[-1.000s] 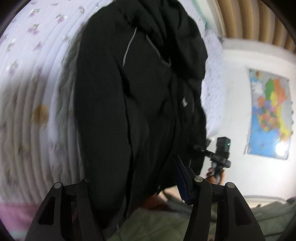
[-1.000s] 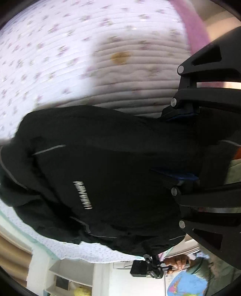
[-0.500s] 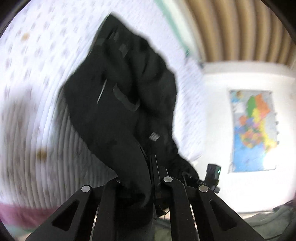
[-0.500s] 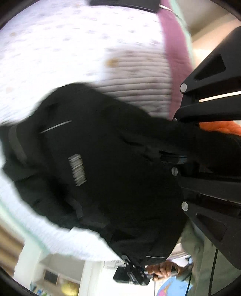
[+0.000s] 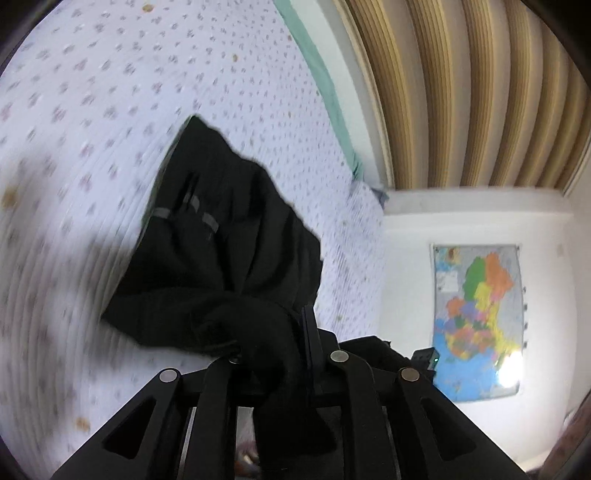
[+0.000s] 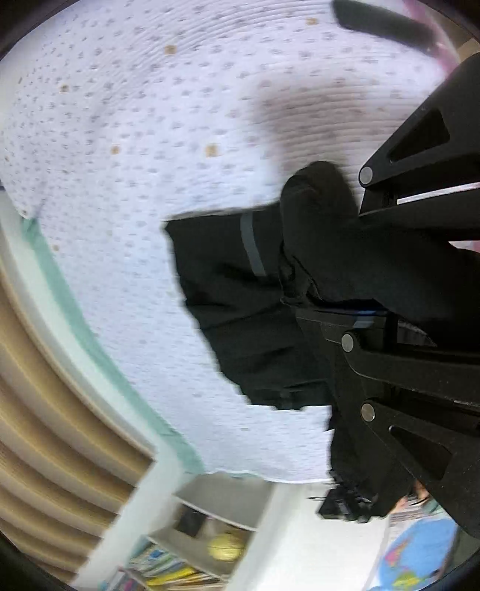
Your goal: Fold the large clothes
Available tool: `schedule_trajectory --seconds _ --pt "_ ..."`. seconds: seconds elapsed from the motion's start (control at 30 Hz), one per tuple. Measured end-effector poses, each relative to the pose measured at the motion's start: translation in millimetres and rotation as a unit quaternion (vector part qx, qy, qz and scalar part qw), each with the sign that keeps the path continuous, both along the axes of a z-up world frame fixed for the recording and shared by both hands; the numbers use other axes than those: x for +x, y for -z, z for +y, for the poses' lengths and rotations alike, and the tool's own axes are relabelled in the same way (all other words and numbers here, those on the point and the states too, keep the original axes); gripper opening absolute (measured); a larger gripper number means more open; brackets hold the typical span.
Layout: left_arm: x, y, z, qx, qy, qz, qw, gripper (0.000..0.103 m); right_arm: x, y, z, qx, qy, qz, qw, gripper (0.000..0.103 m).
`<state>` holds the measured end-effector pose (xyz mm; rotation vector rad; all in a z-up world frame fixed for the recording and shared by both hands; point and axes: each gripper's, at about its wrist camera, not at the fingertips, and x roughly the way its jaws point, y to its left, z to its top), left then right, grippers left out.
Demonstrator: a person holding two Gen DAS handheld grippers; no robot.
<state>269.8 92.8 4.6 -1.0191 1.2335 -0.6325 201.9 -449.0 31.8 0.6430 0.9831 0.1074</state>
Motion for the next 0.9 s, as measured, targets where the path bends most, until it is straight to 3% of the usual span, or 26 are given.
schedule_trajectory --seconds 0.13,0.37,0.53,0.7,0.77,0.9 --pt "50 21 -4 -0.001 -0.024 0.024 0.9994 0.015 60 12 -16 0.006 0.038 0.009 0.999 0.016" --pt "117 102 -19 0.062 -0.029 0.123 0.9901 0.018 173 98 -16 -0.001 0.054 0.107 0.993 0.017" --pt "133 151 -19 0.017 -0.041 0.174 0.9838 0.019 212 163 -12 0.021 0.055 0.171 0.983 0.017" --pt "140 146 -20 0.021 0.006 0.152 0.9882 0.021 217 177 -9 0.012 0.049 0.181 0.982 0.017" --pt "139 133 -21 0.034 0.026 0.134 0.99 0.022 212 168 -8 0.013 0.045 0.178 0.983 0.018" --pt "129 96 -18 0.069 0.064 0.107 0.9898 0.029 199 137 -13 0.024 0.035 0.154 0.987 0.031"
